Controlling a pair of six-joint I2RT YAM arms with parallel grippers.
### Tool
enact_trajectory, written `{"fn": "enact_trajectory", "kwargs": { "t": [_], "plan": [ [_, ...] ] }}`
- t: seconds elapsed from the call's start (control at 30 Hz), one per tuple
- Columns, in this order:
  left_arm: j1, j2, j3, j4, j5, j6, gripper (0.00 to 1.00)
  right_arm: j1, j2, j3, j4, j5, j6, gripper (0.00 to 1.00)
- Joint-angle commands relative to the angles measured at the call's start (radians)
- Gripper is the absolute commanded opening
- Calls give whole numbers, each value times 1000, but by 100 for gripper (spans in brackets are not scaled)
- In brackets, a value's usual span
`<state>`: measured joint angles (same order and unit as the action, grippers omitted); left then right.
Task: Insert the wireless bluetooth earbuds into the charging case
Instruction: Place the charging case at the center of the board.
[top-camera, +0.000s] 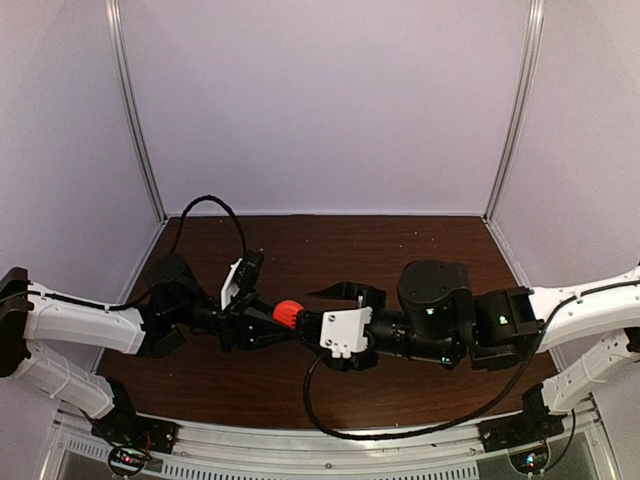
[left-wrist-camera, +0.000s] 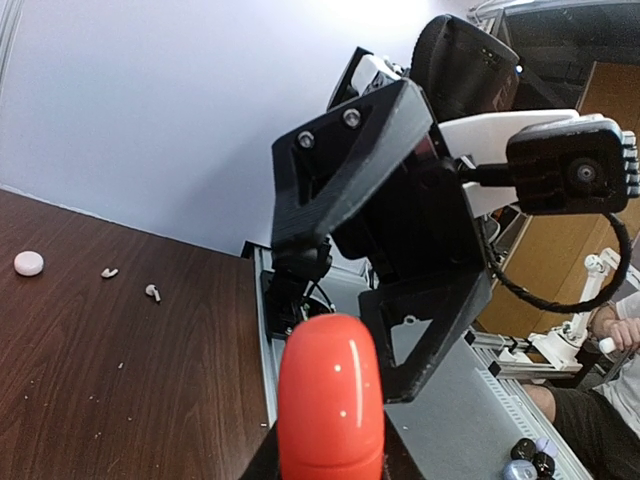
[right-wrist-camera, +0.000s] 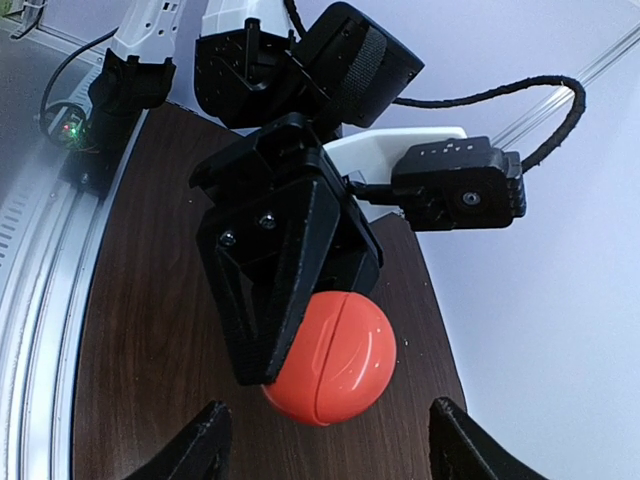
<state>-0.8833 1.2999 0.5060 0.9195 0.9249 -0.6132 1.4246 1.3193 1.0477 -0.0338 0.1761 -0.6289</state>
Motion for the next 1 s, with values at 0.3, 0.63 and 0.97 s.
{"fn": "enact_trajectory", "kwargs": {
  "t": [0.3,0.63,0.97],
  "plan": [
    [-25,18,58,5,28,-7,0,5,41,21,31,51,-46,66],
    [-39,30,69,-30,19,7,0,5,59,32,32,80,-67,60],
    [-40,51,91,-84,21,20,0,5,77,48,31,86,-77,59]
  ]
}}
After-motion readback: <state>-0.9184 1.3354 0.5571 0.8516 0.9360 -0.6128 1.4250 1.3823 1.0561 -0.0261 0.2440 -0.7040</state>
